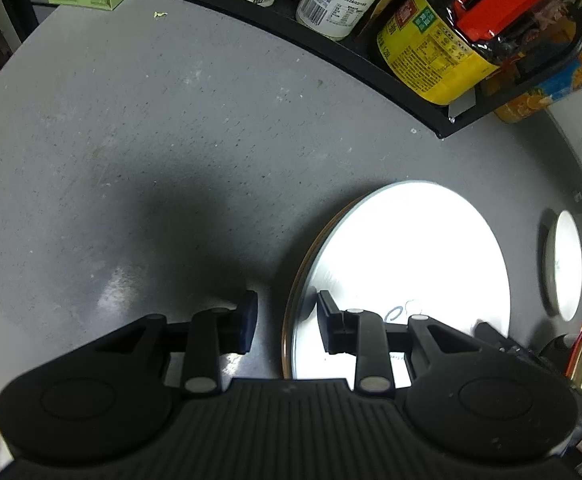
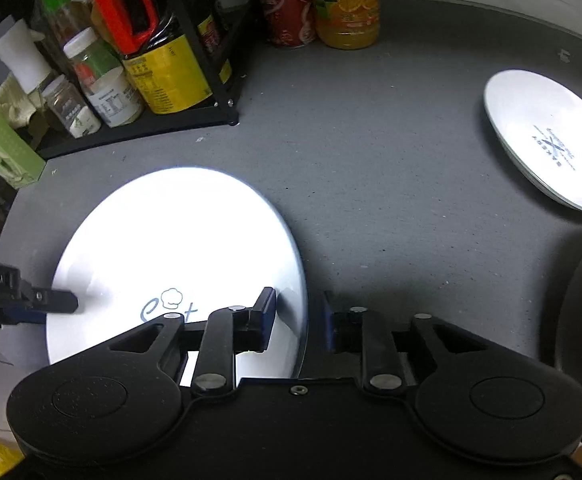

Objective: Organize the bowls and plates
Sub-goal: 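Lower the 'Sweet' plate onto the flower-pattern plate and open both grippers, then move both grippers to the white plate printed with a blue X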

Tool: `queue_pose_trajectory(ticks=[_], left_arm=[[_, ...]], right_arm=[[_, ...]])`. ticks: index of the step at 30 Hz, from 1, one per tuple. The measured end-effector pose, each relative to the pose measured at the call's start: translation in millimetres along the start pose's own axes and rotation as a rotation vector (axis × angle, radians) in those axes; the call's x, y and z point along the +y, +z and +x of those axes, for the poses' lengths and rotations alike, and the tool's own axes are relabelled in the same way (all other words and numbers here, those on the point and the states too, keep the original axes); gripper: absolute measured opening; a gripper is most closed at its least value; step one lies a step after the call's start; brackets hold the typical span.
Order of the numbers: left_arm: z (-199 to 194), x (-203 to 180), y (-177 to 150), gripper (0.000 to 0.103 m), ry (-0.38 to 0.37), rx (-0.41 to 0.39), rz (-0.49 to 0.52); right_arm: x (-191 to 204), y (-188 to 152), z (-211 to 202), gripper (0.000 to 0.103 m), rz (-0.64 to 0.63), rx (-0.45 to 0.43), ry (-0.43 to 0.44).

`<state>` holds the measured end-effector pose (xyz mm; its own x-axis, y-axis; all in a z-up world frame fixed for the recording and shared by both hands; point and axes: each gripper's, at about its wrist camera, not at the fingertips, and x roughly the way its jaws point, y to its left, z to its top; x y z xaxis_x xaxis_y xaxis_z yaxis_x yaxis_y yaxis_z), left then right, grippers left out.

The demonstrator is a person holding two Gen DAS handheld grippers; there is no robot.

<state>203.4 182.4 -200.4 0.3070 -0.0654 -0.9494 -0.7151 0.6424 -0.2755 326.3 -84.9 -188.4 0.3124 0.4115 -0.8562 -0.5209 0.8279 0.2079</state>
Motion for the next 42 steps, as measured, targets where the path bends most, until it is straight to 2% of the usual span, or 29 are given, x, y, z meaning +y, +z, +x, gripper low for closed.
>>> queue_pose_trajectory(ticks=[3, 5, 7, 9, 14, 15, 17, 20, 25, 30, 42], left_arm=[[-3.3, -7.4, -2.4, 0.030, 0.043, 0.003, 0.033], [-8.1, -10.5, -3.7, 0.031, 0.064, -0.011, 0.045], [-12.8, -12.8, -4.9, 0.040, 0.059, -0.016, 0.049], [-18.2, -13.8, -6.8, 0.046, 0.055, -0.017, 0.045], [-33.7, -26.5, -13.3, 0.060, 0.047, -0.042, 0.100], [-35.7, -29.8, -14.7, 0.068, 0.043, -0.045, 0.106], [-40.4, -36.4, -17.0, 0.076, 0.032, -0.059, 0.116], [-48.5, -49.7, -20.0, 0.080, 0.032, -0.083, 0.143], [-57.5, -78.4, -21.4, 0.081, -0.006, -0.078, 0.199], [-67.1, -107.9, -26.4, 0.088, -0.022, -0.109, 0.259], [-71.5, -177.1, -28.2, 0.088, -0.065, -0.110, 0.338]], right_arm=[[-2.7, 0.8, -6.3, 0.031, 0.026, 0.020, 0.021], [-3.9, 0.2, -11.8, 0.042, 0.043, 0.016, 0.035], [-4.0, -0.9, -21.3, 0.050, 0.054, 0.001, 0.041], [-3.3, -2.1, -32.0, 0.053, 0.057, -0.018, 0.046], [-6.6, -4.8, -57.9, 0.076, 0.084, -0.052, 0.064], [-7.7, -4.5, -62.3, 0.080, 0.090, -0.058, 0.070], [-10.5, -4.1, -72.8, 0.089, 0.100, -0.076, 0.078], [-15.8, -2.8, -86.6, 0.095, 0.106, -0.103, 0.080], [-29.7, -0.1, -108.3, 0.103, 0.133, -0.149, 0.091], [-46.4, 3.8, -123.3, 0.103, 0.157, -0.181, 0.067], [-91.7, 17.5, -145.5, 0.103, 0.185, -0.198, 0.029]])
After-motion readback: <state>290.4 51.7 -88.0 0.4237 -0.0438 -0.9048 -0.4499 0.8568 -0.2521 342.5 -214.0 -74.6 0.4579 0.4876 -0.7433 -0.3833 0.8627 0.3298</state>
